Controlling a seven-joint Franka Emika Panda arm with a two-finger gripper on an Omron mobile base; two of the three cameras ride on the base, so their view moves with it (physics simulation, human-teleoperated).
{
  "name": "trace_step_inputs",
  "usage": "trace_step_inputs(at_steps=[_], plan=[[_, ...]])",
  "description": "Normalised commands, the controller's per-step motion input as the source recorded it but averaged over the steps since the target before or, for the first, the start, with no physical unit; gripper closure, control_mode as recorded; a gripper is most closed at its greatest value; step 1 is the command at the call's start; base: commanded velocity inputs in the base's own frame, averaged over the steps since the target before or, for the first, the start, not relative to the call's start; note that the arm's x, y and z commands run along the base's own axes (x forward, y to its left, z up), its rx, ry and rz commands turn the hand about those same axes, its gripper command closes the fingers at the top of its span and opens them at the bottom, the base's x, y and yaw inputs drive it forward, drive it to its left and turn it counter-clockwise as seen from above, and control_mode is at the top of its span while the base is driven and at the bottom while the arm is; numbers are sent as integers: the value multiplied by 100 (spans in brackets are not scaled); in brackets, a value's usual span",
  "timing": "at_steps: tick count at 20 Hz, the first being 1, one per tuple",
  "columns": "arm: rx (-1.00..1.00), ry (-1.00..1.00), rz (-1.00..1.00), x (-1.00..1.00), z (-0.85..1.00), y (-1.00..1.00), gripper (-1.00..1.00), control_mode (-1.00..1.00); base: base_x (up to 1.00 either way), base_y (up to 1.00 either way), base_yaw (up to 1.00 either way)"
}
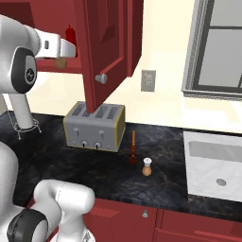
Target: There are various items on the counter. Only move the condiments/shakers into the cabinet.
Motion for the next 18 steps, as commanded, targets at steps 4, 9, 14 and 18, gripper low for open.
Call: trace_step_inputs(at_steps=[4,9,14,18], plan=[[0,0,0,12,-1,0,100,-100,0,0,0],[-1,0,0,39,-7,0,100,-100,0,0,0],[0,0,0,46,-9,0,100,-100,0,0,0],[0,0,0,46,-8,0,100,-100,0,0,0]])
